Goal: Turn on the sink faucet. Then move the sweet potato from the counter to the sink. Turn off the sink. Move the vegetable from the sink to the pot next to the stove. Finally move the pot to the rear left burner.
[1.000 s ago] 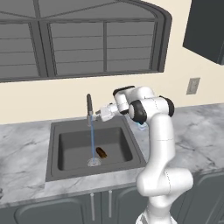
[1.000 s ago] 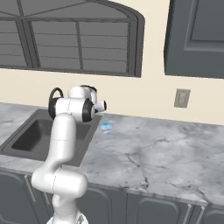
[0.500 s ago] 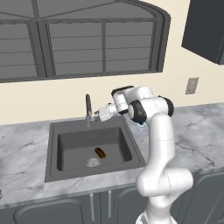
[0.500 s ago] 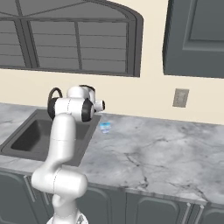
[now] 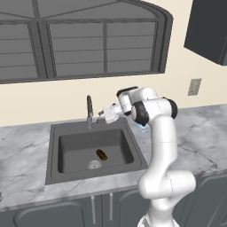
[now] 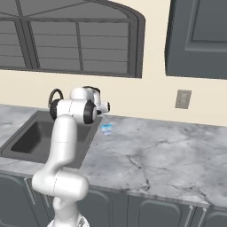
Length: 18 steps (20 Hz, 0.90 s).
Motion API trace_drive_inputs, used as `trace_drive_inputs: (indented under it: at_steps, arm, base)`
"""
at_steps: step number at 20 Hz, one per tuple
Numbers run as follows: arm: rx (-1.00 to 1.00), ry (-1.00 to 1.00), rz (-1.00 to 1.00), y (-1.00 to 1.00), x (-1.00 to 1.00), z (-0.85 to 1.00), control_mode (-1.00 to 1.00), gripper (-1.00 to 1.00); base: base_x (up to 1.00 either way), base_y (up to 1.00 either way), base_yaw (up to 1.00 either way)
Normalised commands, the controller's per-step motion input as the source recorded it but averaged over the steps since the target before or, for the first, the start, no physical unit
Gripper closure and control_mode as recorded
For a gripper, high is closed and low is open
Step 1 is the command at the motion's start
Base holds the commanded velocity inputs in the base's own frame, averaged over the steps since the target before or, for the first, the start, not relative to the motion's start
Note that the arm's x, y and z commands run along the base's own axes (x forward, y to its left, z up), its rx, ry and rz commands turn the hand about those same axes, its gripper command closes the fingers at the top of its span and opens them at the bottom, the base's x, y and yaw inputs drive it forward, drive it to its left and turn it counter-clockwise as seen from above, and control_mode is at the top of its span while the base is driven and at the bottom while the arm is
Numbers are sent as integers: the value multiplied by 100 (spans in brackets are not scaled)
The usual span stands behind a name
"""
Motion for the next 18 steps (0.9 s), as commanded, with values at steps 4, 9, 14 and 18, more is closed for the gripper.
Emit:
trace_drive_inputs:
  at_steps: [4,9,14,18]
  arm:
    - [3,-9,1,-28,-1,0,-100,-100]
    - [0,-13,0,-1,-46,21,-100,-100]
    - [0,-19,0,0,-64,49,-100,-100]
    - [0,-18,-1,0,-75,42,-100,-100]
  base:
    - [0,0,0]
    - [0,0,0]
    - [0,0,0]
    - [0,0,0]
